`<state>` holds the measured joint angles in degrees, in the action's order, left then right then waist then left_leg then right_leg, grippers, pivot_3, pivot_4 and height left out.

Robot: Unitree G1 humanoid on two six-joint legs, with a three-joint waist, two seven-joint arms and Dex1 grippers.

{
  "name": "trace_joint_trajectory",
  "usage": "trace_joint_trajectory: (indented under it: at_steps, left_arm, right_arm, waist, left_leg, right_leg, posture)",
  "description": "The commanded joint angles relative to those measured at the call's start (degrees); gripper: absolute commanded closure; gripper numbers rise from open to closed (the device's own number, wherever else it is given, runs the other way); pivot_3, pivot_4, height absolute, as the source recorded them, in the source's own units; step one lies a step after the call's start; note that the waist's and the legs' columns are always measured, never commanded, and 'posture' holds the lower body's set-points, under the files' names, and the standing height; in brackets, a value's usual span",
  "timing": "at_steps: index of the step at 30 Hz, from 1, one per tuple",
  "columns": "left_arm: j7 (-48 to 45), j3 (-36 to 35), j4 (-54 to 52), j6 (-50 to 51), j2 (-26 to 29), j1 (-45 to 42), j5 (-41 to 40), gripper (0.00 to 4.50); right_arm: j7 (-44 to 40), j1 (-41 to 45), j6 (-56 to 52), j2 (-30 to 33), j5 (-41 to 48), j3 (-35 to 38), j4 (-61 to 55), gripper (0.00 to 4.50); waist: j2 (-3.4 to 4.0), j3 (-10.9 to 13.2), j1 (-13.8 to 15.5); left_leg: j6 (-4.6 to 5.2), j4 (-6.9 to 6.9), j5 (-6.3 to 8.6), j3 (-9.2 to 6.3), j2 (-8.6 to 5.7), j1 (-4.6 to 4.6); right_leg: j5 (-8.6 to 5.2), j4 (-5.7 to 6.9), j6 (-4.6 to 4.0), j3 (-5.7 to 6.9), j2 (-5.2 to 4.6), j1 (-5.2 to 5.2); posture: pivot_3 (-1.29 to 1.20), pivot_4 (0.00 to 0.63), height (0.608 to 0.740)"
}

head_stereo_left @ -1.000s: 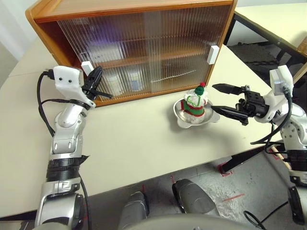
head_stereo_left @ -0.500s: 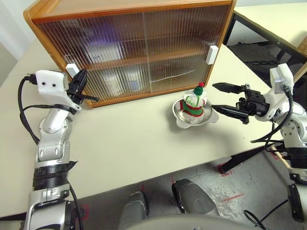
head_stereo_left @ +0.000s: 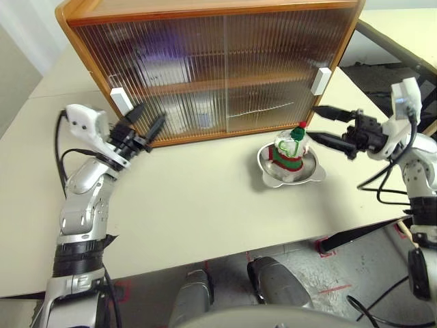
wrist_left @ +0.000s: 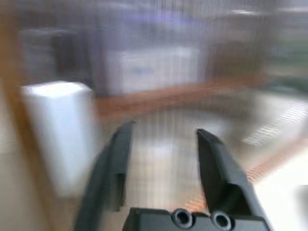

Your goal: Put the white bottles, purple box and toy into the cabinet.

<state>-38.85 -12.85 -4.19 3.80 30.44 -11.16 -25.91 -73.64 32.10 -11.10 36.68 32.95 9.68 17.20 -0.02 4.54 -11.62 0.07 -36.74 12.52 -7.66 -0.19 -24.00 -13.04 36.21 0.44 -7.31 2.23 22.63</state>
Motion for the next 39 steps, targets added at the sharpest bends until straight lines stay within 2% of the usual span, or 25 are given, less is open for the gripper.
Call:
trace_joint_trajectory:
  at_steps: [1, 2, 3, 8, 9, 22, 36, 39]
  left_arm:
    - [-9.59, 1.1, -3.59, 2.5, 3.49, 3.37, -4.51, 0.5]
    - [-11.9, 0.57, -4.17, 3.12, 4.53, 4.24, -6.01, 0.13]
    - [-13.32, 0.21, -4.46, 3.54, 5.2, 4.76, -7.0, 0.0]
    - [-19.91, -3.47, -7.8, 7.86, 7.73, 7.86, -15.91, 0.0]
    - [-20.79, -3.83, -8.16, 8.2, 8.05, 8.31, -16.51, 0.0]
    - [-23.7, -2.79, -7.73, 8.02, 8.64, 9.39, -14.37, 0.0]
    - [-23.96, -3.13, -7.52, 7.97, 8.44, 9.28, -13.4, 0.0]
    - [-23.97, -3.17, -7.49, 7.93, 8.49, 9.27, -13.3, 0.0]
  right_arm:
    - [2.5, 0.94, 4.3, 1.16, -4.41, 0.53, 4.21, 1.67]
    - [2.96, 1.03, 4.47, 1.62, -5.06, 0.49, 4.93, 2.08]
    - [3.29, 1.11, 4.56, 1.89, -5.44, 0.48, 5.43, 2.49]
    - [9.44, 1.63, 6.47, 2.66, -9.16, 1.32, 8.56, 4.36]
    - [10.84, 1.79, 6.88, 2.59, -9.77, 1.47, 9.05, 4.47]
    - [24.74, 8.6, 14.8, 1.56, -16.13, 1.57, 17.62, 4.47]
    - [26.12, 12.42, 16.31, -1.46, -18.6, 0.05, 21.45, 4.47]
    - [29.62, 13.89, 17.15, -1.02, -20.96, 0.02, 24.41, 4.47]
  waist:
    - [0.0, 0.0, 0.24]
    - [-0.01, 0.0, 0.3]
    - [0.0, 0.0, 0.46]
    - [0.04, -0.02, 0.64]
    - [0.04, -0.02, 0.63]
    - [0.15, -0.08, 0.14]
    - [0.16, -0.09, -0.18]
    - [0.17, -0.09, -0.15]
  left_leg:
    - [0.0, 0.0, 0.03, 0.0, 0.08, -0.01]
    - [0.0, 0.0, 0.08, 0.03, 0.22, -0.02]
    - [-0.03, 0.01, 0.11, 0.03, 0.33, -0.02]
    - [-0.04, 0.12, 0.13, 0.03, 0.43, 0.02]
    - [-0.04, 0.11, 0.13, 0.03, 0.44, 0.02]
    - [-0.02, 0.04, 0.13, 0.03, 0.59, 0.02]
    - [-0.01, 0.1, 0.13, 0.03, 0.64, 0.01]
    - [-0.01, 0.1, 0.13, 0.03, 0.65, 0.01]
  right_leg:
    - [-0.02, 0.0, -0.04, 0.02, 0.01, 0.02]
    - [-0.04, 0.02, -0.1, 0.1, 0.03, 0.04]
    - [-0.05, 0.02, -0.18, 0.18, 0.06, 0.06]
    - [-0.07, 0.08, -0.26, 0.21, 0.08, 0.1]
    - [-0.05, 0.08, -0.26, 0.21, 0.08, 0.09]
    - [0.07, 0.08, -0.28, 0.14, 0.07, 0.13]
    - [0.08, 0.08, -0.26, 0.15, 0.07, 0.17]
    - [0.09, 0.08, -0.26, 0.14, 0.06, 0.17]
  posture:
    - [-0.26, 0.091, 0.74]
    - [-0.26, 0.091, 0.74]
    - [-0.26, 0.091, 0.74]
    - [-0.27, 0.092, 0.74]
    - [-0.27, 0.092, 0.74]
    - [-0.27, 0.091, 0.74]
    - [-0.25, 0.087, 0.74]
    - [-0.25, 0.084, 0.74]
